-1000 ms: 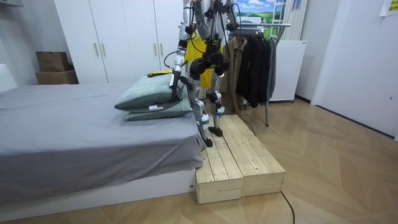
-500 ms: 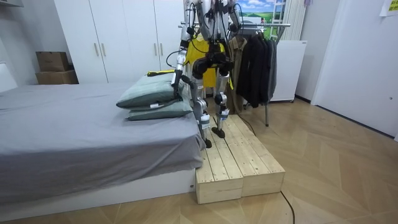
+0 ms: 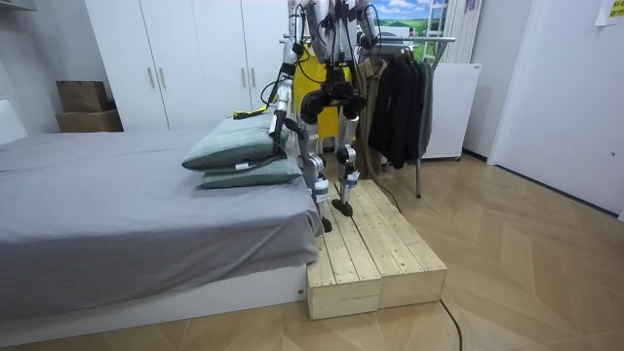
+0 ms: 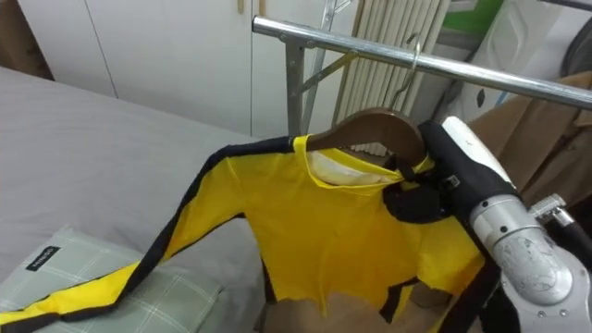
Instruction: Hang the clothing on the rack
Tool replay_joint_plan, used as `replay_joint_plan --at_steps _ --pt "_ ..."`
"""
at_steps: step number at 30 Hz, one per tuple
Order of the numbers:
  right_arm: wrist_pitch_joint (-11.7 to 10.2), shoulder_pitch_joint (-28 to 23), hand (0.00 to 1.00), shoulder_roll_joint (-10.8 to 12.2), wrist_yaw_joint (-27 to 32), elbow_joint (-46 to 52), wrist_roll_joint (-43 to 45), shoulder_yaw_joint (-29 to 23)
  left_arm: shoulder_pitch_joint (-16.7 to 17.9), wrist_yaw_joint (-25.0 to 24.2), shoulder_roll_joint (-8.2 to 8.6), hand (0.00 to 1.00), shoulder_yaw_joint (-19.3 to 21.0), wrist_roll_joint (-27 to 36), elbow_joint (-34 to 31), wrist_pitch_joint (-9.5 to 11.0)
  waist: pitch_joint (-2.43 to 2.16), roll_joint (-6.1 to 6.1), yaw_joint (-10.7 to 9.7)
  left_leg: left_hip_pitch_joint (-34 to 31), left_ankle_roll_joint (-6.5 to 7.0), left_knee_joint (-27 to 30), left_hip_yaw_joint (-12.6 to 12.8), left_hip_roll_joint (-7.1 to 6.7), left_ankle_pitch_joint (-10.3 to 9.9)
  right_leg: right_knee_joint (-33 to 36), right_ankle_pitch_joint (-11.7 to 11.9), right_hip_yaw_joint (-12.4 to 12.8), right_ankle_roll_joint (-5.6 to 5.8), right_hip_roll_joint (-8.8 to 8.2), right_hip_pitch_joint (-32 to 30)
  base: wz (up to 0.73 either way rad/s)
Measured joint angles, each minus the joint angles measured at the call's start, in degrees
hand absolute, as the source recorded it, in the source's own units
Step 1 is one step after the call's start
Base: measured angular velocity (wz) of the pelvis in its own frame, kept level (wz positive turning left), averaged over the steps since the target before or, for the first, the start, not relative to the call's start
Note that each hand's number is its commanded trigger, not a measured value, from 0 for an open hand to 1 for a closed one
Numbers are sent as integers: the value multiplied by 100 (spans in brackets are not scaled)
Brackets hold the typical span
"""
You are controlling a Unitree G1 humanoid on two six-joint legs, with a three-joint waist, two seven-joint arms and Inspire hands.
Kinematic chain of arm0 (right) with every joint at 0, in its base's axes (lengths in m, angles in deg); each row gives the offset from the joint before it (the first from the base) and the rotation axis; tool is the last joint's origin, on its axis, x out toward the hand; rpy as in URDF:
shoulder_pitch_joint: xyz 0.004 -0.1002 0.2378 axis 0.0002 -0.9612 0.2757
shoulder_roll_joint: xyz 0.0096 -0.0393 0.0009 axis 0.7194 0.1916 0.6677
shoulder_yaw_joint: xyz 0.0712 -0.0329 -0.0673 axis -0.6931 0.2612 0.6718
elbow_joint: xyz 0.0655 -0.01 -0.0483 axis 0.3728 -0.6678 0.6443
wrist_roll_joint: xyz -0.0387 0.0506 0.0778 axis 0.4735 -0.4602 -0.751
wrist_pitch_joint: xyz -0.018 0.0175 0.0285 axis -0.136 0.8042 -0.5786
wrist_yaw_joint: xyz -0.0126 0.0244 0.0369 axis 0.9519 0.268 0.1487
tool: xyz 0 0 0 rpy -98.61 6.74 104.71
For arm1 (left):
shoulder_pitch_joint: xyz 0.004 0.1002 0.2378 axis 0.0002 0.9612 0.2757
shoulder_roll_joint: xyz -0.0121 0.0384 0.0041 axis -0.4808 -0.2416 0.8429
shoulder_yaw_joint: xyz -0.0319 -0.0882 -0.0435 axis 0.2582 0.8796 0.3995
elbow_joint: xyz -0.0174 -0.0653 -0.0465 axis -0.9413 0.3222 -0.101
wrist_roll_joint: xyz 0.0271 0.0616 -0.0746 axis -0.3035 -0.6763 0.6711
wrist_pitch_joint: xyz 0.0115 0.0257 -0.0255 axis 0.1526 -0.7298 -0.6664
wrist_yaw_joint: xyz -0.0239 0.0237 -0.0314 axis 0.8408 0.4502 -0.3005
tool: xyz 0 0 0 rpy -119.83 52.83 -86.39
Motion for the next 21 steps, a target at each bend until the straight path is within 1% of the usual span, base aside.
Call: replay_joint_plan --at_steps 2,5,9,12,14,18,21 --pt "0 1 100 0 -10 1 -14 0 2 73 28 0 4 0 -2 0 -9 17 2 27 0 -4 -41 0 0 -12 -5 -31 -4 -3 36 9" --pt "2 0 100 0 -27 -1 -120 -1 2 87 38 0 96 0 -3 0 -13 25 3 55 0 3 -60 -4 0 -59 -4 -55 -4 -11 88 4" --pt "1 1 100 0 -27 -39 -212 -28 6 152 44 0 113 2 -3 -1 -13 41 1 145 0 -1 -130 -1 0 -94 -4 -128 -4 -18 246 11" --pt "-6 1 100 0 -26 -334 -644 -43 7 178 45 0 170 2 -3 1 -12 43 28 217 -1 -2 -179 -2 -1 -111 -5 -163 -4 -24 329 5" --pt "-5 5 100 -8 -25 -614 -887 -43 18 183 46 0 213 3 -5 14 -15 34 41 221 0 -10 -193 -20 0 -102 -9 -154 -3 -27 321 0" --pt "3 5 100 -30 -26 -933 -990 -43 36 183 44 0 289 1 -18 36 -25 4 42 193 5 -21 -259 -40 2 -90 -6 -153 -8 -26 325 0" --pt "3 14 100 -37 -62 -1115 -999 -44 76 188 41 0 444 0 -48 55 -50 -40 48 193 5 -65 -274 -43 8 -86 2 -153 -22 -9 322 0"
